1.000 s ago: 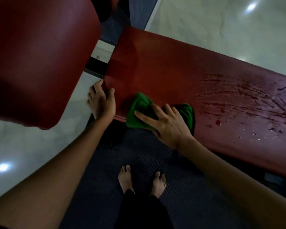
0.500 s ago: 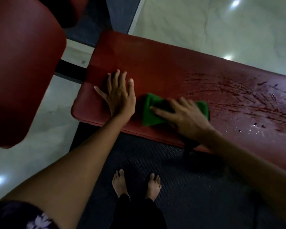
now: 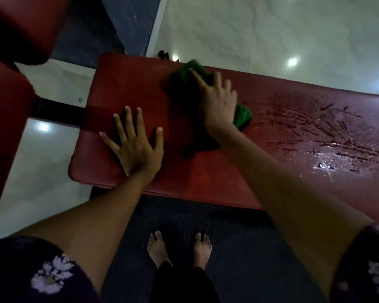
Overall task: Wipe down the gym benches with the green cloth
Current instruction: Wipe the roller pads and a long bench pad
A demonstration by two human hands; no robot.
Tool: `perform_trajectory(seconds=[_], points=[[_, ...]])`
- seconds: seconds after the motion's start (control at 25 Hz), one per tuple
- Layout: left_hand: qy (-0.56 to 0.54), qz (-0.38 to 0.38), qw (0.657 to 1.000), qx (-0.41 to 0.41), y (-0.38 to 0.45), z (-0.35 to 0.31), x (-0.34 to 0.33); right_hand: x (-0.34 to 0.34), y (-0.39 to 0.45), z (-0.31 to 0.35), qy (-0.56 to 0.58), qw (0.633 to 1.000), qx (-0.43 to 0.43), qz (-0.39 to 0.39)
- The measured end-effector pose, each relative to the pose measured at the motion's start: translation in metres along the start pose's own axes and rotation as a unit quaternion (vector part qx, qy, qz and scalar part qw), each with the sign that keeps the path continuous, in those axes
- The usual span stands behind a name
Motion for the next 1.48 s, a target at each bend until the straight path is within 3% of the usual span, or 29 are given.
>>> perform_trajectory(seconds=[0.16,0.24,0.32,0.48,0.6,0.68,0.76,0.88,0.96,1.04,1.16,1.28,1.36,1.44,1.48], points=[[-0.001,0.004,1.0,0.004,-0.002,-0.002,-0.005,-0.013,-0.032,-0.145,0.038,0.963,-0.266,0.033],[0.001,0.004,1.0,0.006,0.0,-0.002,-0.004,-0.016,-0.04,-0.159,0.072,0.941,-0.327,0.046],[0.003,0.004,1.0,0.01,0.001,0.0,-0.003,-0.015,-0.035,-0.12,0.066,0.952,-0.295,0.056],[0.007,0.014,1.0,0.012,0.006,0.003,-0.004,-0.011,-0.061,0.008,0.048,0.993,-0.096,0.042],[-0.005,0.007,1.0,0.002,0.006,-0.002,-0.004,-0.006,-0.109,0.004,0.022,0.999,-0.036,-0.017],[-0.011,0.007,1.0,-0.001,0.004,-0.006,-0.006,-0.009,-0.133,-0.051,0.016,0.997,-0.062,-0.052],[-0.009,0.011,1.0,0.001,0.004,-0.007,-0.007,-0.011,-0.147,-0.105,0.035,0.988,-0.142,-0.037],[-0.009,0.013,1.0,0.0,0.009,0.0,-0.005,-0.022,-0.154,-0.094,0.057,0.964,-0.259,0.023],[-0.014,0.013,1.0,0.005,0.011,0.006,-0.003,-0.017,-0.155,-0.033,0.085,0.974,-0.207,0.012],[-0.02,0.013,1.0,0.008,0.011,0.008,-0.001,-0.008,-0.163,0.003,0.098,0.99,-0.101,-0.031],[-0.019,0.016,1.0,0.004,0.009,0.006,-0.003,-0.013,-0.178,-0.05,0.054,0.996,-0.035,-0.055],[-0.04,0.019,0.999,0.023,0.008,0.006,-0.002,-0.016,-0.201,-0.16,0.025,0.987,-0.152,-0.056],[-0.074,0.008,0.995,0.073,0.01,0.008,0.004,-0.027,-0.211,-0.209,0.093,0.952,-0.292,-0.017],[-0.107,-0.024,0.987,0.119,0.016,-0.005,0.011,-0.03,-0.205,-0.198,0.14,0.922,-0.361,-0.008],[-0.108,-0.031,0.988,0.108,0.016,-0.026,0.009,-0.025,-0.195,-0.175,0.137,0.937,-0.322,-0.015]])
Point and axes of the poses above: each hand's wrist, its own y-axis towards the middle knuckle, its own x-axis out of the back of the hand, z = x × y, the point moved 10 cm from there along y, towards the middle knuckle, and after that the axes turned 14 degrees about -y, right-handed, at the moved point
